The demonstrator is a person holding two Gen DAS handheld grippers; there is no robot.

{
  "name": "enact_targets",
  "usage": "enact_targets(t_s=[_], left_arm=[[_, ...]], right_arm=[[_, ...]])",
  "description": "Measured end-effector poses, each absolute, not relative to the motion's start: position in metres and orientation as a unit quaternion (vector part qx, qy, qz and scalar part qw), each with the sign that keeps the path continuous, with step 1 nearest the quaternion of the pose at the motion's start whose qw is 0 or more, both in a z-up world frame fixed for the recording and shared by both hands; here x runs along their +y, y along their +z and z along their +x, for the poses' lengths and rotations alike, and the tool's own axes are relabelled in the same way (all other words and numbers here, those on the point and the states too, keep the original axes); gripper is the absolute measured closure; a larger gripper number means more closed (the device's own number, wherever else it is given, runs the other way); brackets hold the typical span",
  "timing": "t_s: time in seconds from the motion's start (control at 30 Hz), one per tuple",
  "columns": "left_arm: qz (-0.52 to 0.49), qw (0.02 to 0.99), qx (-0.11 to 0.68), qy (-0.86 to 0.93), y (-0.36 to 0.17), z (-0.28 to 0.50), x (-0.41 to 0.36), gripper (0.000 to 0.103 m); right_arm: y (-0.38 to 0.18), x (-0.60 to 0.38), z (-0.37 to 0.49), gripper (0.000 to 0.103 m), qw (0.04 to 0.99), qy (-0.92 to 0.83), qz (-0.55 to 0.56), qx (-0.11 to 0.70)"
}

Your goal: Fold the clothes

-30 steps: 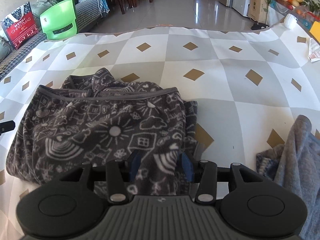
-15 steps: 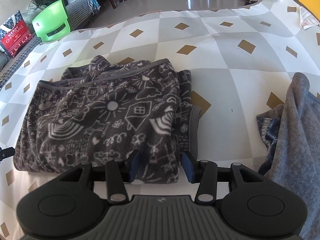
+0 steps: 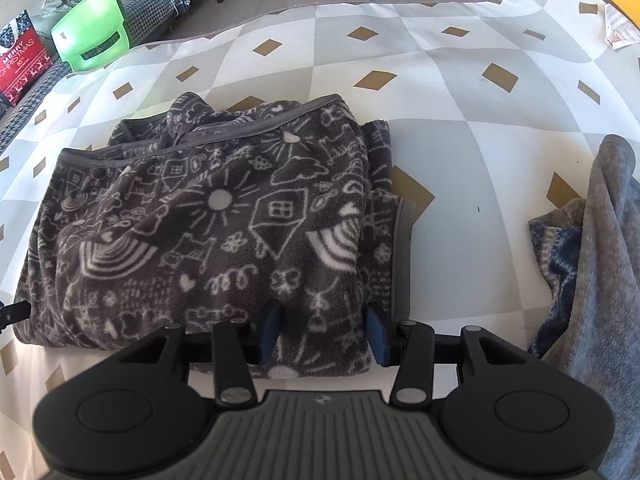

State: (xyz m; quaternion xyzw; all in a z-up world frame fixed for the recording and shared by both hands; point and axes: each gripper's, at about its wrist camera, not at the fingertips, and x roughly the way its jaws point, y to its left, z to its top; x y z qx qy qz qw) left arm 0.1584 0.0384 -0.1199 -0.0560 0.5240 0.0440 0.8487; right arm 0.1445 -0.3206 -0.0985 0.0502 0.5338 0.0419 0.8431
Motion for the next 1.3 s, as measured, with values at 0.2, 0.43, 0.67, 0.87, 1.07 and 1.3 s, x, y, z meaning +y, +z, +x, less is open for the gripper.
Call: enact_targets(t_s=[0.2, 0.43, 0.67, 0.87, 1.07, 1.3], left_arm=[[-0.102, 0.837, 0.536, 0.043, -0.123, 0.159, 0.048, 0.005], [-0.155, 0.825, 0.543, 0.012, -0.128, 0.159, 0.049, 0.054], [-0.139, 0.835, 0.532, 0.006, -0.124, 0.157, 0.039, 0.076], [-0.081, 0.847, 0.525, 0.022, -0.117, 0.154, 0.026, 0.081], [-0.016, 0.849, 0.527, 0.046, -0.116, 0.153, 0.022, 0.082], [-0.074, 0.843, 0.53, 0.044, -0.115, 0.149, 0.05, 0.081]], right_arm=[[-0.098, -0.321, 0.145, 0.06, 0.841, 0.04, 0.053, 0.538], [-0.099, -0.312, 0.142, 0.06, 0.846, 0.039, 0.022, 0.532], [-0.099, -0.308, 0.141, 0.073, 0.847, 0.036, 0.019, 0.53], [-0.098, -0.307, 0.14, 0.093, 0.85, 0.002, -0.012, 0.527], [-0.104, -0.312, 0.14, 0.093, 0.849, -0.012, -0.017, 0.528], [-0.103, -0.311, 0.142, 0.094, 0.855, -0.048, -0.032, 0.515]])
